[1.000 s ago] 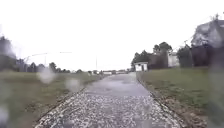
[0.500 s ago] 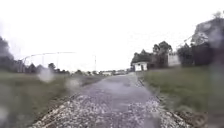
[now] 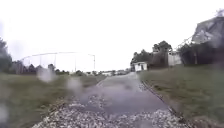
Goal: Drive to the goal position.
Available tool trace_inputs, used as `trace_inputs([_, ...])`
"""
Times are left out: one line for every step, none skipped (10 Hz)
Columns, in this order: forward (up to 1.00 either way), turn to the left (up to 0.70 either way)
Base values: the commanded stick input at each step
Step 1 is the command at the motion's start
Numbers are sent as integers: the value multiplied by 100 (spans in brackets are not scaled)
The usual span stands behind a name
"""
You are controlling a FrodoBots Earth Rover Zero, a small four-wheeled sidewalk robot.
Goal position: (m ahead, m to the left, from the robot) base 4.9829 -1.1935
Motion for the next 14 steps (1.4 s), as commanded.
trace_inputs([70,0])
trace_inputs([70,-7])
trace_inputs([70,-24])
trace_inputs([70,-11])
trace_inputs([70,0])
trace_inputs([70,0])
trace_inputs([70,0])
trace_inputs([70,0])
trace_inputs([70,0])
trace_inputs([70,0])
trace_inputs([70,0])
trace_inputs([70,0])
trace_inputs([70,0])
trace_inputs([70,0])
